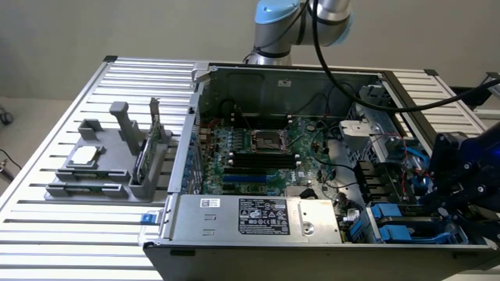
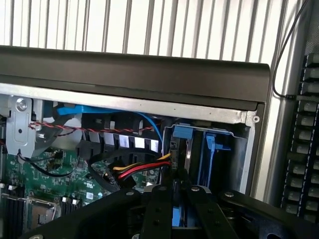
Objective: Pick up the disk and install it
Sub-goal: 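Insert the first disk wire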
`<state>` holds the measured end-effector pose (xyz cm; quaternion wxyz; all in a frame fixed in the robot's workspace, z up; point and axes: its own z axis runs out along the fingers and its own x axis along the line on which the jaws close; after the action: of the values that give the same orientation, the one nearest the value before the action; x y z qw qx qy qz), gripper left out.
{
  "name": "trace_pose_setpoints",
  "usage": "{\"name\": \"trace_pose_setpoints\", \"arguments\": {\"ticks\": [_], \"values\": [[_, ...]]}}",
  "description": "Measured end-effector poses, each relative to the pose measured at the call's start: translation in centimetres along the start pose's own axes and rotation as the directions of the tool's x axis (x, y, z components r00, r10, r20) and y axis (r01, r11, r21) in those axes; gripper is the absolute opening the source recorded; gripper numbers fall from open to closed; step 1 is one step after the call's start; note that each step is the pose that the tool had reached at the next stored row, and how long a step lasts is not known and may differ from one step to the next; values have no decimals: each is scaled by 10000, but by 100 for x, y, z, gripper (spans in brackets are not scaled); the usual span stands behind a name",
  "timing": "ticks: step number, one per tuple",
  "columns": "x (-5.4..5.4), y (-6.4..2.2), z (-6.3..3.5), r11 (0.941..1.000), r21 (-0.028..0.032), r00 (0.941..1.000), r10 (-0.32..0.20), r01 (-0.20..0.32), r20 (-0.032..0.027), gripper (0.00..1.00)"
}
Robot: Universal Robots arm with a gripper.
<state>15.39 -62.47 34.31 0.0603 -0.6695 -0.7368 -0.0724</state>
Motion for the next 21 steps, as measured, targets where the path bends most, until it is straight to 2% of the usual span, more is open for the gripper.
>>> {"name": "trace_pose_setpoints", "arguments": {"ticks": [7,17,21], "values": [[4,-40,7,9999,-9,9997,139,-138,195,16],[83,-45,22,9997,-21,9993,240,-240,299,16],[113,-41,28,9996,-29,9988,287,-286,406,16]]}}
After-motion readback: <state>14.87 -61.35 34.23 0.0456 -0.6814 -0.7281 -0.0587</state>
